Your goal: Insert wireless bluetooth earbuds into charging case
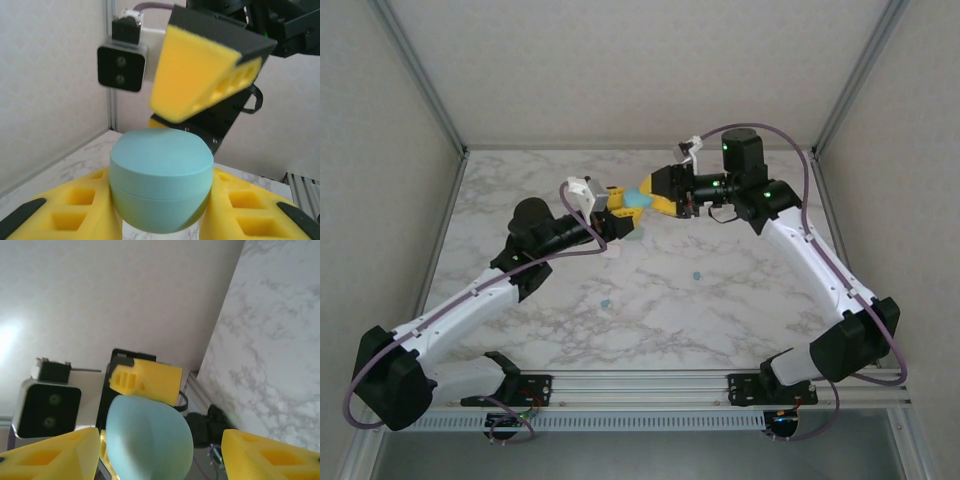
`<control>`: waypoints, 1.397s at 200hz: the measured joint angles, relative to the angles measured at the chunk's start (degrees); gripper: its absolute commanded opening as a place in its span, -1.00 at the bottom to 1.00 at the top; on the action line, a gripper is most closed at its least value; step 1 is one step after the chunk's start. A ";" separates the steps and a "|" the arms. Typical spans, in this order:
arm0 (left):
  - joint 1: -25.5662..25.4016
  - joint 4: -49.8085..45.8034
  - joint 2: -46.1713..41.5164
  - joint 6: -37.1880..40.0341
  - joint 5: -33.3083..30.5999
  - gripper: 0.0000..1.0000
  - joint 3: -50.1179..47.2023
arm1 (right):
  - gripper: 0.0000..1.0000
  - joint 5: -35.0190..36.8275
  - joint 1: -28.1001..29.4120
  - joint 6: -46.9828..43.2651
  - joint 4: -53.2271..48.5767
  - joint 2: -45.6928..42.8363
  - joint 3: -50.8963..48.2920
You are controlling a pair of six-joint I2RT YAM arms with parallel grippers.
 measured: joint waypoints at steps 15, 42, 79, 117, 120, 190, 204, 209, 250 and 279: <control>0.00 -0.15 0.00 0.20 0.00 -0.56 0.00 | 0.26 -1.25 0.44 0.26 -0.57 0.72 0.04; 0.00 -0.20 0.00 0.22 0.00 -0.55 0.00 | 0.02 -3.10 0.39 2.43 1.38 1.09 -0.07; 0.00 -0.37 0.00 1.09 0.00 -0.50 0.00 | -0.27 -4.39 0.37 4.39 3.34 1.11 -0.50; 0.00 -2.03 0.02 1.77 -0.02 -0.43 0.33 | -0.58 -4.09 0.15 5.03 3.72 1.11 -1.05; 0.02 -2.21 0.07 1.79 0.00 -0.42 0.39 | -0.59 -4.07 0.15 5.22 3.96 1.11 -1.20; 0.28 -4.76 1.33 1.88 0.04 -0.18 1.95 | -0.63 -2.23 -0.11 10.75 12.92 -0.63 -6.51; 0.28 -4.83 1.49 1.86 0.09 -0.11 2.10 | -0.63 -1.88 -0.11 11.52 14.43 -1.03 -7.37; 0.28 -4.87 1.55 1.68 0.11 -0.10 2.14 | -0.63 -1.84 -0.11 11.89 14.95 -1.05 -7.61; 0.39 -4.98 2.19 1.05 0.00 -0.10 2.32 | -0.64 -1.25 -0.11 13.22 17.00 -1.05 -8.68; 0.46 -5.01 2.21 1.01 -0.02 -0.13 2.45 | -0.66 -1.29 -0.11 13.84 18.08 -1.07 -9.03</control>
